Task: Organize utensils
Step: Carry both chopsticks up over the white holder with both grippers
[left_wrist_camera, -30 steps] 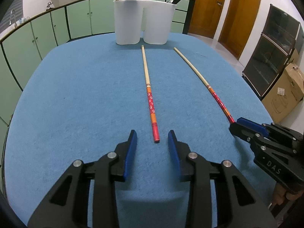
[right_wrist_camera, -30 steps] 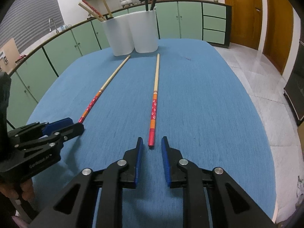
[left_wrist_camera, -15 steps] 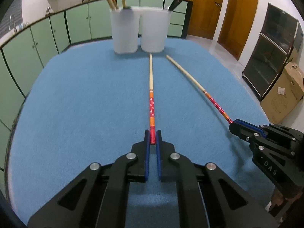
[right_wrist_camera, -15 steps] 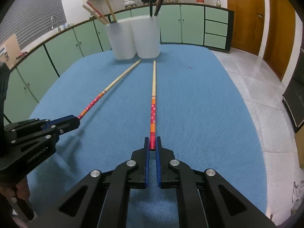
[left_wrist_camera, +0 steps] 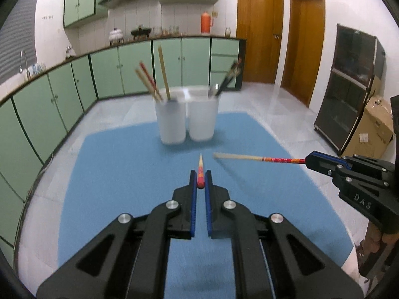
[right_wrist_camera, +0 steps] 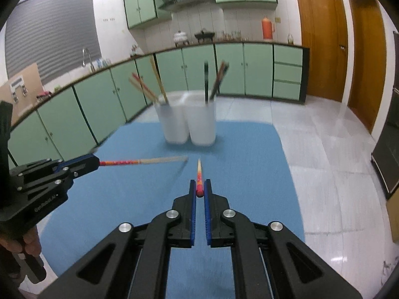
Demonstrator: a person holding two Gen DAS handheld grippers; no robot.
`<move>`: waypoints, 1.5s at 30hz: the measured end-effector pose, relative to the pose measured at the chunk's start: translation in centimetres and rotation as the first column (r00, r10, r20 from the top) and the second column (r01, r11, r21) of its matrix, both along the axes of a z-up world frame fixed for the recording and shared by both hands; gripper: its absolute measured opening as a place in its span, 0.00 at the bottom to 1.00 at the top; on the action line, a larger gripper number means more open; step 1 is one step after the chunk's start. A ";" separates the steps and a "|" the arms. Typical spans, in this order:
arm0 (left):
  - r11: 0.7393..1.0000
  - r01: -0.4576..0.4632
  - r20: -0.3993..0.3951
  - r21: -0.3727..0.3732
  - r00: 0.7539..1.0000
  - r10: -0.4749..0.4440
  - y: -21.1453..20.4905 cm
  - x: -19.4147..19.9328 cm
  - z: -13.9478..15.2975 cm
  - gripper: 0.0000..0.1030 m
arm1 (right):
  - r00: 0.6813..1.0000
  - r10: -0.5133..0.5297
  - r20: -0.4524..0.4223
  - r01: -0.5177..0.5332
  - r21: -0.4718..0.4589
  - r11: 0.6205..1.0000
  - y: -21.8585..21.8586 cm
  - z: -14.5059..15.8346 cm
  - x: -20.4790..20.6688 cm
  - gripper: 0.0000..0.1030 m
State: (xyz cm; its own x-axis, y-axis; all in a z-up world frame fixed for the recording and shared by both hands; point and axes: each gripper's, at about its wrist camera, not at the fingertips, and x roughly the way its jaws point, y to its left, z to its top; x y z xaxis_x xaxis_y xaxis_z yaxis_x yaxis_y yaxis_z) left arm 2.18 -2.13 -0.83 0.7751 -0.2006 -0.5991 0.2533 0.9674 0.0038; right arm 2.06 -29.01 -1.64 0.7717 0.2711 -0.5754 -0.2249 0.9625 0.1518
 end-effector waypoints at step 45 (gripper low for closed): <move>0.991 0.020 0.398 -0.132 0.917 0.034 -0.1 11.4 18.6 0.05 | 0.933 0.158 0.325 -0.162 -0.014 0.987 1.9 19.4 13.7 0.06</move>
State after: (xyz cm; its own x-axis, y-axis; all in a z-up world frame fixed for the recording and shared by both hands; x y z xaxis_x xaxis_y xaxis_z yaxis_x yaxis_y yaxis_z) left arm 13.57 -2.19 17.75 0.9457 -0.2494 -0.2085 0.2501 0.9679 -0.0234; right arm 15.78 -27.14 17.80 0.8612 0.4123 -0.2973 -0.4150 0.9080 0.0573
